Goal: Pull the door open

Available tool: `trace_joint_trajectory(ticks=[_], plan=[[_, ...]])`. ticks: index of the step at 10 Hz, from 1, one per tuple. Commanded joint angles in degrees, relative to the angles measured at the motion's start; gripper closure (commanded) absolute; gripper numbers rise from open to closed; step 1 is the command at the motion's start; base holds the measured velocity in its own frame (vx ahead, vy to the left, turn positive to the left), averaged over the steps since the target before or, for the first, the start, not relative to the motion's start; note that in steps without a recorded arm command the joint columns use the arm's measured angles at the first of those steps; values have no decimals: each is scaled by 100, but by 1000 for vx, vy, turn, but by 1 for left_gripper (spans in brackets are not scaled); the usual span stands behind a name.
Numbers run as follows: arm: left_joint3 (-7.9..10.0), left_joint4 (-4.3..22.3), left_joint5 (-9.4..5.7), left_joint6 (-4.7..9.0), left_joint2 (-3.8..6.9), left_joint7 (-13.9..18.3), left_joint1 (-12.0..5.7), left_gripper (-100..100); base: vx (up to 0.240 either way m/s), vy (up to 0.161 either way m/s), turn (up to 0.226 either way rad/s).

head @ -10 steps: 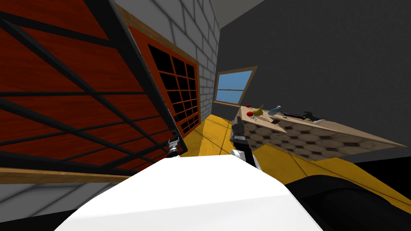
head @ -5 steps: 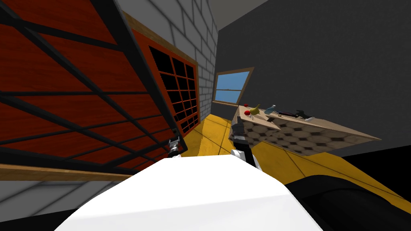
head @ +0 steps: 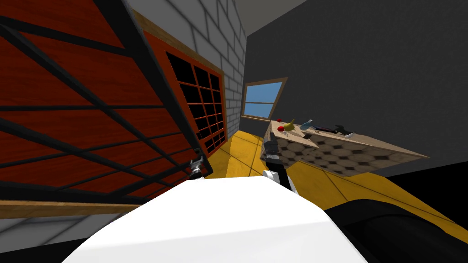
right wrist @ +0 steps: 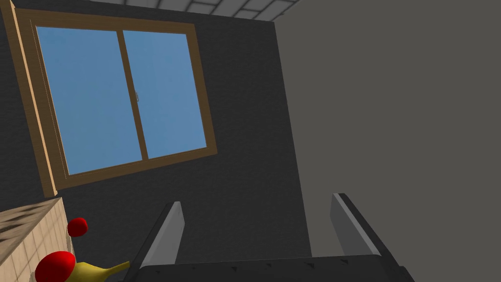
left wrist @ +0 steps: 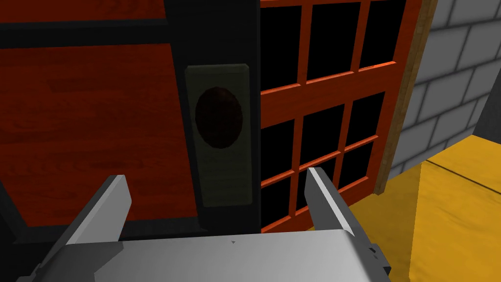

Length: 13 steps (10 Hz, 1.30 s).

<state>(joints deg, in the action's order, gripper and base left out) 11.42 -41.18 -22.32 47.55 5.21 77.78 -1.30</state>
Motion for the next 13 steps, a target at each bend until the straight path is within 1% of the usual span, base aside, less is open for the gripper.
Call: trace_joint_trajectory(ticks=[1,4,5,6,7,8,9,13], plan=[[8,-3,-17,-11,153,160,88,-100,146,18,-53],[30,81,-53,34,462,494,216,-100,195,16,-74],[30,81,-53,34,462,494,216,-100,125,-12,-6],[39,116,-69,53,590,633,270,-100,125,11,-52],[45,139,-79,65,676,726,305,-100,143,8,-64],[40,56,-72,36,617,652,326,-100,61,2,-7],[40,56,-72,36,617,652,326,100,-10,0,7],[40,56,-72,36,617,652,326,100,-13,1,-2]])
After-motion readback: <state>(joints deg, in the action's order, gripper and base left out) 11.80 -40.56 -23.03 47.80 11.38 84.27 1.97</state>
